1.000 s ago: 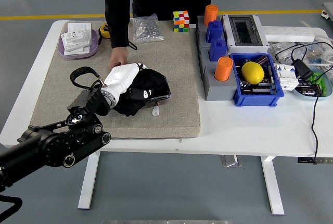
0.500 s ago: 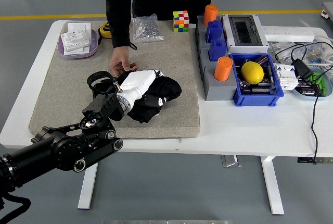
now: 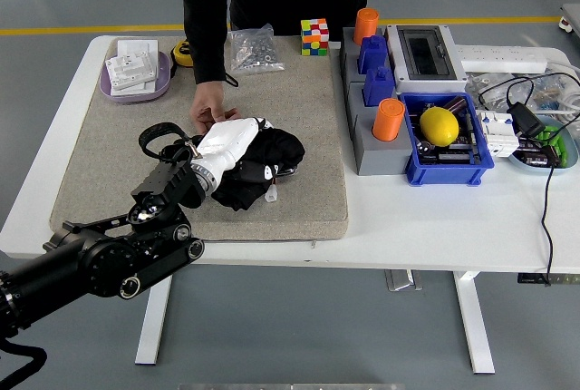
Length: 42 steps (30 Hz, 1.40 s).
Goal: Pick the rag up,wipe the panel,place it on the desk
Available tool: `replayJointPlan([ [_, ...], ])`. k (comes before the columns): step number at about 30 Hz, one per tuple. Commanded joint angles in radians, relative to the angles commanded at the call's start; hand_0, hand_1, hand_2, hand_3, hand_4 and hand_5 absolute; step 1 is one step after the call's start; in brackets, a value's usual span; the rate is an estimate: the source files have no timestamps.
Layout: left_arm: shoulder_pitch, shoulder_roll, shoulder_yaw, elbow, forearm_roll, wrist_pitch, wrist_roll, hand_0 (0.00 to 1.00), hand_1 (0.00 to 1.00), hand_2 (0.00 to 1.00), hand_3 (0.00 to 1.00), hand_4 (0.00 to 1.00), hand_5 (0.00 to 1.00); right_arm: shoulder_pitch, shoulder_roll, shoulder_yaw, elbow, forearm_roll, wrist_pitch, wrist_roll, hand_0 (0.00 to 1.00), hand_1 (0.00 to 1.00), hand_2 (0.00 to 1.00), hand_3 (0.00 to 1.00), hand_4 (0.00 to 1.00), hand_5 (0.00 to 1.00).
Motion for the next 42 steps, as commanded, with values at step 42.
replayJointPlan([
  [42, 0.193, 0.214, -0.255, -0.043, 0.102, 0.018, -0.016, 0.22, 0.085, 0.443, 0.306, 0.002, 0.002, -0.015, -0.001, 0.018, -0.001, -0.004, -0.006, -0.002, 0.692, 0.448, 0.639, 0.617, 0.998, 0.7],
])
